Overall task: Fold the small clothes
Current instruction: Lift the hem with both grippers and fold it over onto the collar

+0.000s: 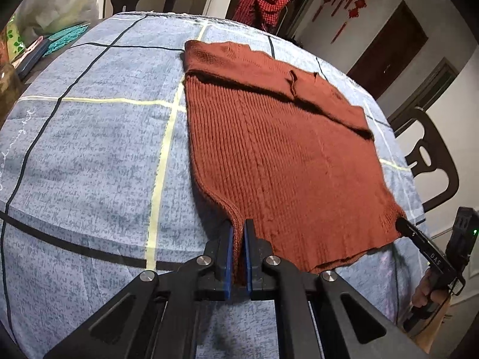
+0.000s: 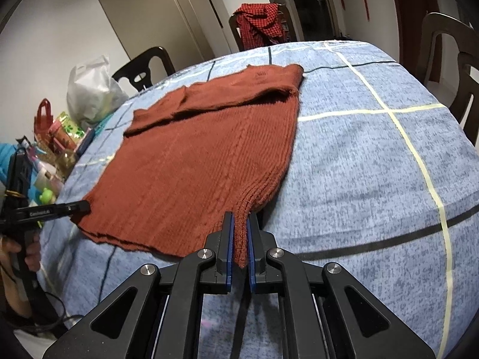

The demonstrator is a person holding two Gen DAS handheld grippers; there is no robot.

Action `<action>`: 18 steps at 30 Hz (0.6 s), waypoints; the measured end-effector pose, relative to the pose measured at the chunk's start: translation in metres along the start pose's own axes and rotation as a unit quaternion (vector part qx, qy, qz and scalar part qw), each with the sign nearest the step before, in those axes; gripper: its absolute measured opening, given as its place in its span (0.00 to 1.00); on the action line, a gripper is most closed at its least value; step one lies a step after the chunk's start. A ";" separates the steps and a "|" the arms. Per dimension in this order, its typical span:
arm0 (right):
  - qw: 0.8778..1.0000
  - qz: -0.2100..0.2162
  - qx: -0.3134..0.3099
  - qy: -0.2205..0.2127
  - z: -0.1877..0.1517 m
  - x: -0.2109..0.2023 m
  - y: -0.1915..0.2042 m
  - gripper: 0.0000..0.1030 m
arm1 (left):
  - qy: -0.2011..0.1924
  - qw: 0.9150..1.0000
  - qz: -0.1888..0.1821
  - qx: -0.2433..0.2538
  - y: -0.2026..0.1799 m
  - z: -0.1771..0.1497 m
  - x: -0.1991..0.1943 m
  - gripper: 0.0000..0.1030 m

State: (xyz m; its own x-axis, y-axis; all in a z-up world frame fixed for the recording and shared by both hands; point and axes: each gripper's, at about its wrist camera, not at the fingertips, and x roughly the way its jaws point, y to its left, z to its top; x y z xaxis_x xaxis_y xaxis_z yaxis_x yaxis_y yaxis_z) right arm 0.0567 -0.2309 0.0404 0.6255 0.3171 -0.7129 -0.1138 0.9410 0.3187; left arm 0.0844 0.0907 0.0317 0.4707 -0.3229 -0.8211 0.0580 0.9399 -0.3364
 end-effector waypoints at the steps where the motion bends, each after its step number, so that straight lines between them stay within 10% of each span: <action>1: 1.000 0.002 0.000 -0.003 0.002 -0.001 0.000 0.07 | -0.001 1.000 -0.004 0.000 0.000 0.001 -0.001 0.08; 18: 1.000 0.008 -0.009 -0.023 0.045 -0.002 0.005 0.07 | -0.040 0.999 -0.024 -0.016 0.002 0.049 -0.003 0.08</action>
State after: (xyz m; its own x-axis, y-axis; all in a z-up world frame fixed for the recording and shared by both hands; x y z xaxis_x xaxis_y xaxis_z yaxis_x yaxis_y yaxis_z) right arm 0.0900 -0.2327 0.0716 0.6585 0.3274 -0.6777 -0.1388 0.9378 0.3182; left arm 0.1259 0.0989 0.0559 0.5371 -0.3563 -0.7646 0.0549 0.9193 -0.3898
